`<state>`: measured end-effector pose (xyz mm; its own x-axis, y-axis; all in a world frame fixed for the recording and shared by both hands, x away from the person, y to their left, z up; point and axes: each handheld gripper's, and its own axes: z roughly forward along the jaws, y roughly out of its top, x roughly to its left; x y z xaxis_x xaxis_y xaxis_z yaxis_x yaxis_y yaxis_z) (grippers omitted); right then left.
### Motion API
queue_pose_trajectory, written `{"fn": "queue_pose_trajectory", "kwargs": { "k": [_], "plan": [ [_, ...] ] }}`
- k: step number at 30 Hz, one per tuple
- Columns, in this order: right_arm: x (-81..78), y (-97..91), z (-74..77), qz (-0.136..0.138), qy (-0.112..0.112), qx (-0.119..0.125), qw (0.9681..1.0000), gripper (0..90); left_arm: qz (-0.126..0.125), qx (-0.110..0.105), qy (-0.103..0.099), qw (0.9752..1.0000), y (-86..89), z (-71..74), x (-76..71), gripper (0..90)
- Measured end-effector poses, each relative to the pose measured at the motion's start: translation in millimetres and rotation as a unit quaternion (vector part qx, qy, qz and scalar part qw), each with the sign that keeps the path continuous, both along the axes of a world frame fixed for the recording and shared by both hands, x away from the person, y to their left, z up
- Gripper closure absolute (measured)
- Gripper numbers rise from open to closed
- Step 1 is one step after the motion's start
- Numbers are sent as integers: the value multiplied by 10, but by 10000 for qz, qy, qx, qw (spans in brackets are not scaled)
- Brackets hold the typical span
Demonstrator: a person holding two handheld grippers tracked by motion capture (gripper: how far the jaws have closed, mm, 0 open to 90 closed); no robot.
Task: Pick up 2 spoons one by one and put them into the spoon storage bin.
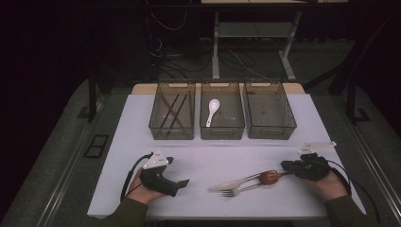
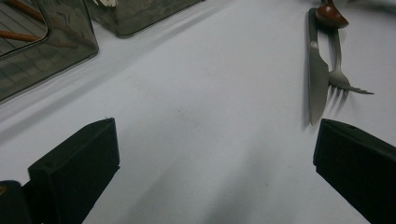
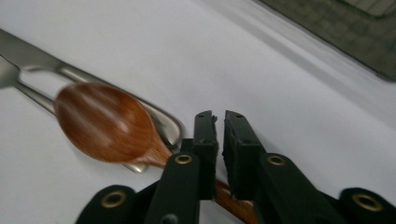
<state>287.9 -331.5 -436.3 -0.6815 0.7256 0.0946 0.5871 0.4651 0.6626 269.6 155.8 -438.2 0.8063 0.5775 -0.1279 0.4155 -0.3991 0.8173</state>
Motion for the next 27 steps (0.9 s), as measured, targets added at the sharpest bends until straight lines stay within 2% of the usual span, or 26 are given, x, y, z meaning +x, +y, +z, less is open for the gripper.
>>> {"fn": "queue_pose_trajectory", "kwargs": {
  "k": [5,9,12,17,24,27],
  "plan": [
    [1,-32,-29,4,113,-114,9999,895,-7,-1,6,10000,6,-2,1,0],
    [-16,-43,-41,-17,264,-120,9996,896,-27,-27,9,10000,4,3,-2,0],
    [-48,-65,-34,-12,271,-98,9996,896,-28,-35,17,10000,6,2,-2,0],
    [-129,-99,-24,-17,403,-74,9992,896,-35,-42,26,10000,6,2,-2,0],
    [-167,-97,-19,25,368,-83,9993,892,-59,-42,40,10000,-3,-4,-1,0],
    [-168,-99,9,75,305,105,9995,839,-69,-42,43,10000,-5,-2,-1,0]
  ]
}}
